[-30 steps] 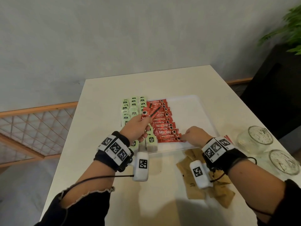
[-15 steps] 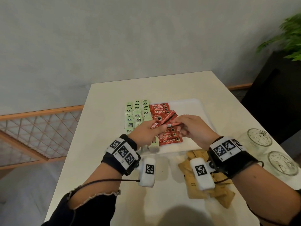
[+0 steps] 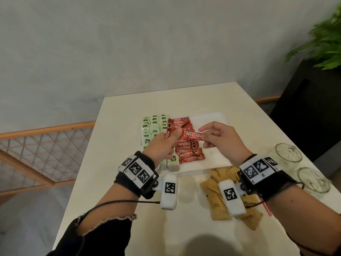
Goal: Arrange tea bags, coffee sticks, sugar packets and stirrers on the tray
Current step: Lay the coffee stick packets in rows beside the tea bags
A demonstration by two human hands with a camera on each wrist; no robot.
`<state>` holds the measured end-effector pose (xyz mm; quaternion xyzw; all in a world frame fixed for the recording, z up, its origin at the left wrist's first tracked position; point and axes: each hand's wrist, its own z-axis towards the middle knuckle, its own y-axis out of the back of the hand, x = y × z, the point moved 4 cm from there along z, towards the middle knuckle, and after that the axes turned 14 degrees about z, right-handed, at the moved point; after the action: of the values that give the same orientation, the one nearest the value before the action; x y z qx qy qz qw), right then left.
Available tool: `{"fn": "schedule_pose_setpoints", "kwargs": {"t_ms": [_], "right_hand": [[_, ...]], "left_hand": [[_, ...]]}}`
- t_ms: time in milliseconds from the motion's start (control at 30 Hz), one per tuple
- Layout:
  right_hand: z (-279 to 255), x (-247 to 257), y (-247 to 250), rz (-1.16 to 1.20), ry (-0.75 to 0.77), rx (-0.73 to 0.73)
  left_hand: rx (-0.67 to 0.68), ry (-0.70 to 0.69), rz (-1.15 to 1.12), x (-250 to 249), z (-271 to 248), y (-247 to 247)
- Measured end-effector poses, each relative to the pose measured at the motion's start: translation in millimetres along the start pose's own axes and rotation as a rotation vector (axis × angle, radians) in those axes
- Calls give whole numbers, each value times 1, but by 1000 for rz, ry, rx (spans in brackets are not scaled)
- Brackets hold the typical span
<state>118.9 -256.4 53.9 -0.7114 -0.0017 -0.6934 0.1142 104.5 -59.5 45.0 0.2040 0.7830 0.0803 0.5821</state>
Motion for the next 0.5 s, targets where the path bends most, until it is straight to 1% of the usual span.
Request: {"fn": "schedule_pose_setpoints", "kwargs": {"t_ms": [100,167,300,367,433,500], "right_hand": [[2,2,-1,8,-8,10],[3,2,-1,12,-29,10],[3,-1,6,23,-86,-28],[2,-7,12,27,-118,-45],[2,-18,21,-42,-191,-45],[2,-35,31,-208,-287,-24]], "left_hand": [[-1,-39,83,-7,0,-2],[-40,-55,75,-10,2,-1],[-99,-49,55,-9,5,2],[-126,-22,56,-5,7,3],[-171,35,23,-1,11,7],[-201,80,-40,3,16,12]]}}
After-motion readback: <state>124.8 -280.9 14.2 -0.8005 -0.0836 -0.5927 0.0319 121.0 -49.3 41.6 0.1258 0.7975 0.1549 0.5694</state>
